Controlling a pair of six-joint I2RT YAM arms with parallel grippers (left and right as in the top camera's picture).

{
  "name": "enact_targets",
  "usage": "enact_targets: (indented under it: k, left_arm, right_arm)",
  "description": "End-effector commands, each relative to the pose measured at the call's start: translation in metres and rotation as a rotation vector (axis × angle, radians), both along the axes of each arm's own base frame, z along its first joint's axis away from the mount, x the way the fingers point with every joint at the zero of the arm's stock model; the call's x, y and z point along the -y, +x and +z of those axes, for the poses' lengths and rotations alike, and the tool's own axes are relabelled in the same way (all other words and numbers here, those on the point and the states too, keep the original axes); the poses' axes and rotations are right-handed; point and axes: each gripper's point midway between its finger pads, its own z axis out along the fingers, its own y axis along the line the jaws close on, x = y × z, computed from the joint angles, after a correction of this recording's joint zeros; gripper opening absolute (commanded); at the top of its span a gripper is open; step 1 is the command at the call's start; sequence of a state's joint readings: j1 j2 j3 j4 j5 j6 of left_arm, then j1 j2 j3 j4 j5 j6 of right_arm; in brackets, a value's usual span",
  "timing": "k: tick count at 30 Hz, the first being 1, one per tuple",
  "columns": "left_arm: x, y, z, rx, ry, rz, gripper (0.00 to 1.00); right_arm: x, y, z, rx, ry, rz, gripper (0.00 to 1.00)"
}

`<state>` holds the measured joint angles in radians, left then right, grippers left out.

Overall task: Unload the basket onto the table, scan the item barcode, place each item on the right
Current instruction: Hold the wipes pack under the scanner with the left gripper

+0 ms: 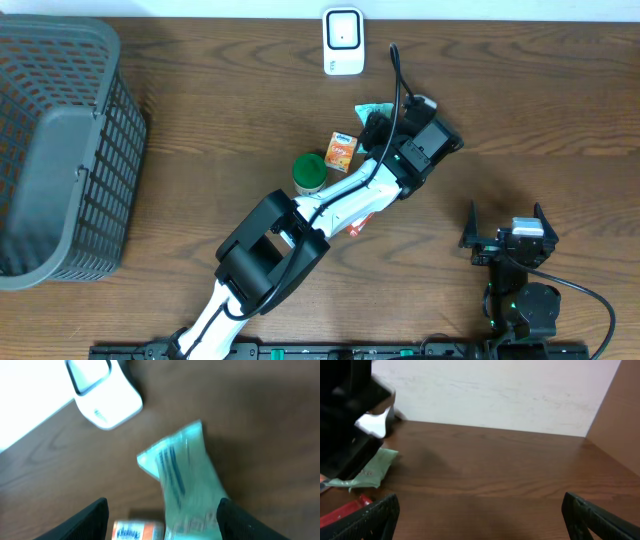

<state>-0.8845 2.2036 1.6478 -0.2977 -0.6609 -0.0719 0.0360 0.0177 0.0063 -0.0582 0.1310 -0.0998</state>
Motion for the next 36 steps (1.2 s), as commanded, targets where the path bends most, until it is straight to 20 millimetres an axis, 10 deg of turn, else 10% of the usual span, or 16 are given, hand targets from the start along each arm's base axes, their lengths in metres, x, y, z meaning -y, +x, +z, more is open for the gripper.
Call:
enact_targets:
  k: [1, 22, 36]
  left_arm:
    - [0.002, -0.009, -0.009, -0.094, 0.028, -0.081, 0.69]
    - [-0.021, -0.034, -0.047, -0.399, 0.172, -0.344, 0.75]
    - [-0.035, -0.005, -0.043, -0.375, 0.096, -0.315, 0.76]
  right_arm:
    - [0.0, 0.0, -0.001, -0.004, -0.014, -0.003, 0.99]
    - [0.0, 0.0, -0.001, -0.004, -0.014, -0.003, 0.99]
    - [0.0, 0.0, -0.001, -0.004, -0.014, -0.003, 0.99]
